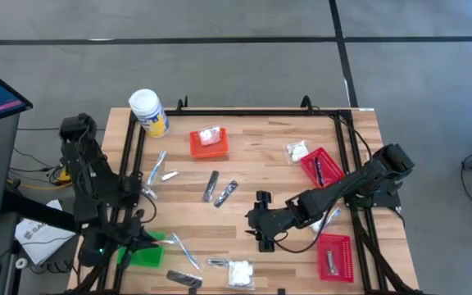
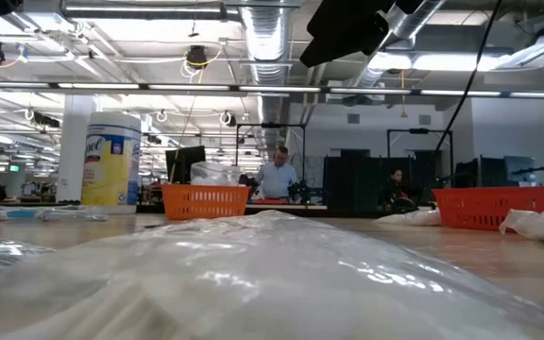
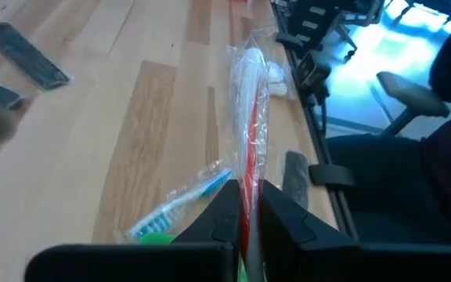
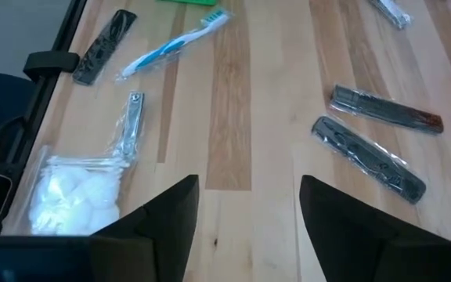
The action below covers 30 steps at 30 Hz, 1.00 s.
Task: Pick & Place Travel size toiletries
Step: Put the red toothbrush into the green basket
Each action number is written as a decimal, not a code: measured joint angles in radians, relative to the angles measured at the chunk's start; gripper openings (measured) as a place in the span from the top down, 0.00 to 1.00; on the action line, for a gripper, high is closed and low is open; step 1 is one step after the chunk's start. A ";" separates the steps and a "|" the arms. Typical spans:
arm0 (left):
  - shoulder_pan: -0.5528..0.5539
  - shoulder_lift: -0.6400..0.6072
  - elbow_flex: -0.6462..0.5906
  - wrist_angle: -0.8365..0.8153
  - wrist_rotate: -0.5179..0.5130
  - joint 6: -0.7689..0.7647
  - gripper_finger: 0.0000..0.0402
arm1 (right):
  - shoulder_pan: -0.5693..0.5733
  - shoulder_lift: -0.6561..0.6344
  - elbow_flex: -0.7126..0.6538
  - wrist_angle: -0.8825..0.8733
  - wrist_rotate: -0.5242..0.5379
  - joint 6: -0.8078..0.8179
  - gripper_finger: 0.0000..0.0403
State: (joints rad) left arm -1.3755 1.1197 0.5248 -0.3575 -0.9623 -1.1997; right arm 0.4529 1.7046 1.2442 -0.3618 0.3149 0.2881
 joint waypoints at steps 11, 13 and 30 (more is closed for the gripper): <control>-0.040 0.134 -0.058 0.002 0.077 -0.223 0.96 | -0.016 0.000 0.000 0.000 0.000 -0.011 0.47; -0.055 0.140 -0.058 0.002 0.076 -0.243 0.96 | -0.017 0.001 0.000 0.000 0.000 -0.011 0.47; -0.069 0.141 -0.103 -0.011 0.180 -0.387 0.93 | -0.017 0.001 0.000 0.004 0.000 -0.008 0.47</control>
State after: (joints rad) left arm -1.4441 1.2603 0.4215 -0.3685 -0.7824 -1.5866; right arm 0.4358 1.7054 1.2442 -0.3576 0.3152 0.2805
